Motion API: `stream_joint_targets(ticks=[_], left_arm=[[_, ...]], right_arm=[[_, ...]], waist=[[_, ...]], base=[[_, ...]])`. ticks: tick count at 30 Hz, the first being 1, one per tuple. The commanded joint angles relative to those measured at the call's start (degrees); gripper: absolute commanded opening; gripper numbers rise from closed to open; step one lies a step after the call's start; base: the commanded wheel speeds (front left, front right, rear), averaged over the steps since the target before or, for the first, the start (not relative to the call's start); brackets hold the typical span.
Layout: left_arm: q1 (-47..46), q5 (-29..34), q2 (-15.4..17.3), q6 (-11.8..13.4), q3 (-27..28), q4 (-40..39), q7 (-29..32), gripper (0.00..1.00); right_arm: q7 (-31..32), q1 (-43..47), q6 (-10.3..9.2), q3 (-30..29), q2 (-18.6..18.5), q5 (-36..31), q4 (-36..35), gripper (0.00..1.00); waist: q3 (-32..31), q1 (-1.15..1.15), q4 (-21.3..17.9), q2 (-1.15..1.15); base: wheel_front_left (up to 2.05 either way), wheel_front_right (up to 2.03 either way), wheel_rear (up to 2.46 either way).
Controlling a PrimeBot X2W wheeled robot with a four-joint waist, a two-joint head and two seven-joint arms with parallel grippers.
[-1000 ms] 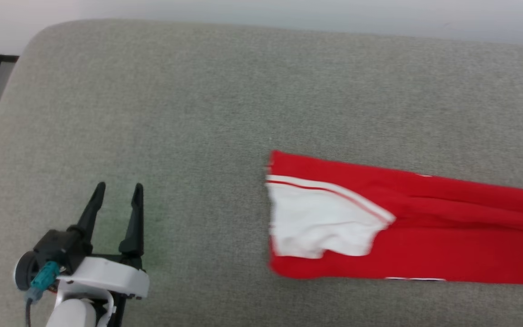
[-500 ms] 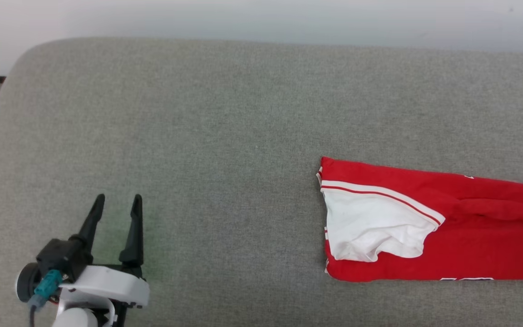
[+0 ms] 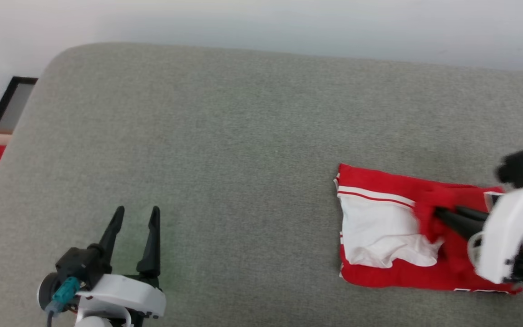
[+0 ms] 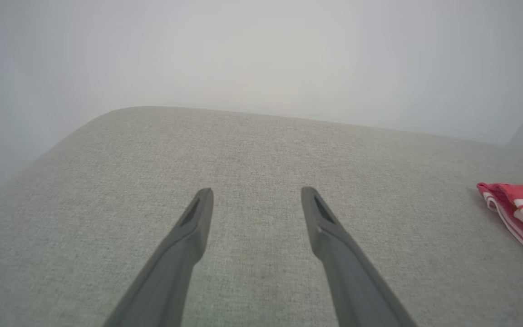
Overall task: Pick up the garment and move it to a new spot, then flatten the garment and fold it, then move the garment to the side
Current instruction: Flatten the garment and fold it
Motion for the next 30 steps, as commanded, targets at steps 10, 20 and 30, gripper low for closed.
stream_joint_targets(ticks=[10, 20, 30], left_arm=[[-1.9, -1.3, -1.0, -0.1, -1.8, 0.2, 0.0, 1.0], [-3.1, -1.8, -1.8, -0.1, -2.4, 0.8, 0.0, 1.0], [-1.8, -2.2, -0.8, -0.1, -1.9, 1.7, 0.0, 1.0]], right_arm=[[-3.5, -9.8, -0.03, 12.6, 6.3, -2.8, 6.6, 0.0], [-9.0, -13.5, -0.03, 18.2, 8.2, -2.0, 17.9, 0.2], [-15.0, -14.1, -0.03, 21.4, 5.1, 3.6, 17.1, 1.0]], waist=[[1.6, 0.0, 3.8, 0.0], [2.5, 0.0, 4.2, 0.0], [-0.4, 0.0, -0.2, 0.0]], base=[[0.0, 0.0, 0.0], [0.0, 0.0, 0.0], [0.0, 0.0, 0.0]])
